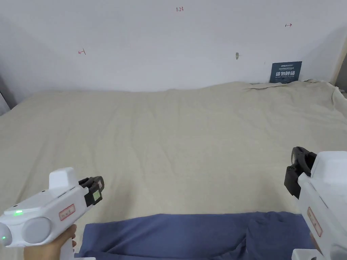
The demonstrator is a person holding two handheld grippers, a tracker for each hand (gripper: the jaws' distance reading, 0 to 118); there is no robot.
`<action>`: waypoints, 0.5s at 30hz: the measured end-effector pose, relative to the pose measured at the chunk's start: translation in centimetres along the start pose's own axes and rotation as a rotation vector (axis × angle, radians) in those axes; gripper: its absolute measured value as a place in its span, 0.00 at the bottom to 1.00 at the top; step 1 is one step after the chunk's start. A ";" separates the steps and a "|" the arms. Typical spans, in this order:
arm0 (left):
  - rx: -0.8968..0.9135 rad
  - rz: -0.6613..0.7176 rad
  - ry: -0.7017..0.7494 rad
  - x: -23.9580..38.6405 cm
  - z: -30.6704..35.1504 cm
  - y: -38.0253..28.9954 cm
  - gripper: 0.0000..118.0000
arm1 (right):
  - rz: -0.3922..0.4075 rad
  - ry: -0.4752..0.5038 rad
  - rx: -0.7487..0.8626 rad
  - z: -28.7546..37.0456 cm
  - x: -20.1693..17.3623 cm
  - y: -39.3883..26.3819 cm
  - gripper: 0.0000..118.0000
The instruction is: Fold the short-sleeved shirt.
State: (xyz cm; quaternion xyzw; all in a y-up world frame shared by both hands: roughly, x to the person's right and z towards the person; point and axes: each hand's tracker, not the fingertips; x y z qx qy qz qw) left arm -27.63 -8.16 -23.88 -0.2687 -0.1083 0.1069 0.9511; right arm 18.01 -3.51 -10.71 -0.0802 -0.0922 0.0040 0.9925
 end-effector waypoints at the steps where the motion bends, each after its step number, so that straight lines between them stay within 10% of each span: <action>1: -0.056 0.024 -0.025 -1.3 -0.4 -0.1 0.00 | 0.000 -0.002 -0.007 0.0 0.2 -0.1 0.00; 8: -0.304 0.199 -0.068 -9.8 -3.5 -2.8 0.04 | -0.002 -0.010 -0.038 -0.4 0.6 -0.7 0.00; 12: -0.405 0.261 0.023 -11.3 -4.5 -4.9 0.63 | -0.002 -0.010 -0.058 -0.7 0.7 -1.1 0.00; 15: -0.434 0.269 0.062 -14.8 -6.6 -6.5 0.69 | -0.014 -0.002 -0.079 -1.0 0.7 -1.5 0.00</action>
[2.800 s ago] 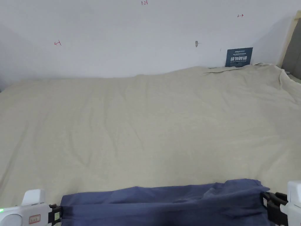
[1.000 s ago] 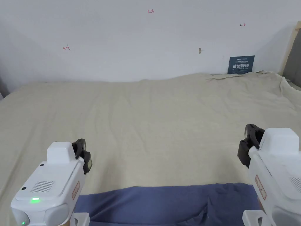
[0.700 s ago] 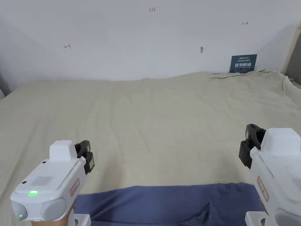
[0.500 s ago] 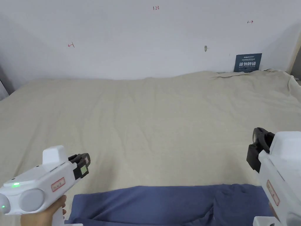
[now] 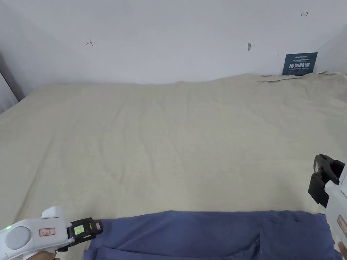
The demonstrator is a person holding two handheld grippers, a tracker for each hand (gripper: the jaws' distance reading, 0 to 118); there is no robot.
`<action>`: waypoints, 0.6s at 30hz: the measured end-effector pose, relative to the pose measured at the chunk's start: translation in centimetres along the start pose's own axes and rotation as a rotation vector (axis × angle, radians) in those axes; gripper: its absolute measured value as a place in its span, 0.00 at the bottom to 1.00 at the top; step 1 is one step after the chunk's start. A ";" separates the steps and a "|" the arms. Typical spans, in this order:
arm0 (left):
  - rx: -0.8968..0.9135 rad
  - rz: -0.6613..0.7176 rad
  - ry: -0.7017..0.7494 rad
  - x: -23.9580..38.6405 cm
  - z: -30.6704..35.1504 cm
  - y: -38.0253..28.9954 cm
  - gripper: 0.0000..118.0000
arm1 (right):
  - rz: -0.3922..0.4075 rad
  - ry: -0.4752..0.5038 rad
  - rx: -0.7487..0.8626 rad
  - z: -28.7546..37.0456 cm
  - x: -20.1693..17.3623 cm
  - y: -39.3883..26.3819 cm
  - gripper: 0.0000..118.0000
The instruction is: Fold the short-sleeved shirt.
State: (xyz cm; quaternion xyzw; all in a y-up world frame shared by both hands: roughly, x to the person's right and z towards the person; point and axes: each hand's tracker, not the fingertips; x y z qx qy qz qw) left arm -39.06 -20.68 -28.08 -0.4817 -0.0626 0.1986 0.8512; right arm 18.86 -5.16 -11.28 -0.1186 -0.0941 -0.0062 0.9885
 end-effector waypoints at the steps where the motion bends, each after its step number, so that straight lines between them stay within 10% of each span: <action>1: -0.022 0.021 -0.001 -0.7 -0.7 -0.1 0.69 | 0.007 0.000 -0.009 0.0 -0.2 -0.1 0.00; 9: -0.083 0.051 -0.031 1.1 -1.0 -0.7 0.67 | 0.012 -0.006 -0.044 0.1 -0.5 -0.5 0.00; 18: -0.111 -0.009 0.016 1.8 -2.7 -1.9 0.31 | -0.011 0.010 -0.057 0.3 -0.4 -0.3 0.00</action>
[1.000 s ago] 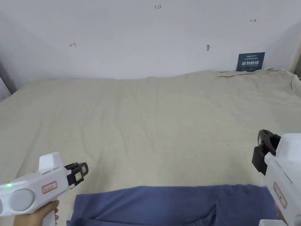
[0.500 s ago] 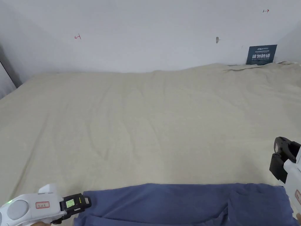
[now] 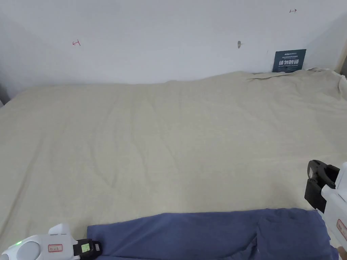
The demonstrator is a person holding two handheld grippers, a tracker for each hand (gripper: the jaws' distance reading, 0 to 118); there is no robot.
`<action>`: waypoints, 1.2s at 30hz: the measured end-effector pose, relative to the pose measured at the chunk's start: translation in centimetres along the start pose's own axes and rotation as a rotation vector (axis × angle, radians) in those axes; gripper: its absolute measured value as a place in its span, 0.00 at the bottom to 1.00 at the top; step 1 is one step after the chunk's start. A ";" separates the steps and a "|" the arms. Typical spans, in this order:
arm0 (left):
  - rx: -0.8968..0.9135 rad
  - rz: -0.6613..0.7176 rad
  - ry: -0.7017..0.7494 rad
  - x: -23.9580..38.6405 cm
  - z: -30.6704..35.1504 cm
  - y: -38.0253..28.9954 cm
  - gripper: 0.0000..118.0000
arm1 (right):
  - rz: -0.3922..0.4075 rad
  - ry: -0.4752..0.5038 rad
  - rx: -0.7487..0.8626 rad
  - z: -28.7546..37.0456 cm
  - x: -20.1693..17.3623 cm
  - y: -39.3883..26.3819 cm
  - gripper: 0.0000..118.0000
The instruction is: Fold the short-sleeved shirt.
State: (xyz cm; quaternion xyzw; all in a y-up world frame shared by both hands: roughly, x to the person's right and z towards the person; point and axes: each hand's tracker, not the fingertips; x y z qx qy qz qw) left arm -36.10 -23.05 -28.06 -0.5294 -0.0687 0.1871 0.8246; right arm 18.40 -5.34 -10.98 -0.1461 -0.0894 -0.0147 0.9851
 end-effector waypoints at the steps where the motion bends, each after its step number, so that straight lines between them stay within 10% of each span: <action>1: 0.002 -0.003 -0.001 0.0 0.1 0.0 0.20 | -0.001 0.001 0.000 0.1 0.0 0.1 0.00; 7: 0.001 -0.104 0.003 2.2 0.6 -0.5 0.04 | -0.008 0.002 0.001 0.5 0.3 0.5 0.00; 28: 0.138 -0.167 0.139 0.8 10.5 1.6 0.02 | -0.033 0.005 0.035 0.5 1.9 1.0 0.00; 36: 0.085 -0.260 -0.013 10.1 9.7 0.3 0.02 | -0.020 0.016 0.033 0.7 2.5 1.0 0.00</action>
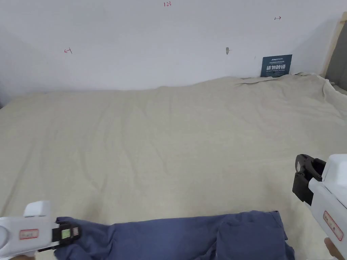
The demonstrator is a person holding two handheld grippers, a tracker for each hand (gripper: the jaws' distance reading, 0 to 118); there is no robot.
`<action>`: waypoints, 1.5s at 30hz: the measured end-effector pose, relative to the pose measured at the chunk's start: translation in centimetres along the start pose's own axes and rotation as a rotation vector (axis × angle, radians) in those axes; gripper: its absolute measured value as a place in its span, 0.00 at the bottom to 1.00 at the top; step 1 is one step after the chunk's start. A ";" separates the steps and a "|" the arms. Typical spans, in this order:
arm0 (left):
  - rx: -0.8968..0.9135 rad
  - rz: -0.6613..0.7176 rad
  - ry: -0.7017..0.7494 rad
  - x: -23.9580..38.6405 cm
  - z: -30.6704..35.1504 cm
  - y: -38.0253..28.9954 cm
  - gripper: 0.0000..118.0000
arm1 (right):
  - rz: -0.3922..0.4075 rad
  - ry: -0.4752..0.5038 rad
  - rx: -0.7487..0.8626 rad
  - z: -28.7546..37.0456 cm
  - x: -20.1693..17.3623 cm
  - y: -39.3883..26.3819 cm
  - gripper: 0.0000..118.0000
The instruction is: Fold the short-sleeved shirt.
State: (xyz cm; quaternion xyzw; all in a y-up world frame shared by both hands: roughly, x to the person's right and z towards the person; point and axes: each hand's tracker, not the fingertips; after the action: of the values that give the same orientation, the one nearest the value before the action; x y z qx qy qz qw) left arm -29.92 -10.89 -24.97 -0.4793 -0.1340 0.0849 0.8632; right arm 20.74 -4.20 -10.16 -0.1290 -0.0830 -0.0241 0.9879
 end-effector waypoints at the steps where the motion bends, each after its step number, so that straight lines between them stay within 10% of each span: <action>1: -0.010 -0.025 -0.036 1.4 -0.9 0.1 0.02 | 0.002 0.000 0.001 0.0 0.1 0.0 0.00; 20: -0.280 -0.205 -0.092 18.1 -15.7 -4.0 0.03 | -0.022 -0.024 0.009 1.1 2.4 -0.5 0.00; 24: -0.268 -0.193 -0.123 18.1 -15.5 -4.3 0.26 | -0.031 -0.036 0.000 1.2 3.0 -0.6 0.00; 27: -0.233 -0.148 -0.168 17.4 -14.3 -4.2 0.85 | -0.028 -0.039 -0.006 1.3 3.2 -0.6 0.00; 29: -0.161 -0.132 -0.187 17.0 -12.9 -4.0 1.00 | -0.023 -0.047 -0.006 1.5 3.1 -0.5 0.00; 40: 0.129 -0.079 -0.082 10.1 -5.8 -2.9 0.98 | -0.033 -0.050 -0.001 2.0 3.4 -0.1 0.00; 41: 0.136 -0.067 -0.078 9.4 -5.8 -3.0 0.91 | -0.033 -0.050 -0.002 2.0 3.4 0.0 0.00; 44: 0.214 -0.057 -0.037 8.2 -6.0 -4.1 0.15 | -0.039 -0.053 -0.002 2.0 3.7 -0.2 0.00; 45: 0.204 -0.062 -0.009 8.0 -6.5 -4.4 0.03 | -0.042 -0.053 -0.003 2.0 3.8 -0.2 0.00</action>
State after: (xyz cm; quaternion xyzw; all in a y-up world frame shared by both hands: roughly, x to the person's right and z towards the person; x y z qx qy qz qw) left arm -20.18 -16.19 -23.27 -0.3840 -0.1433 0.0735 0.9092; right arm 24.11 -4.02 -7.54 -0.1290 -0.1120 -0.0417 0.9844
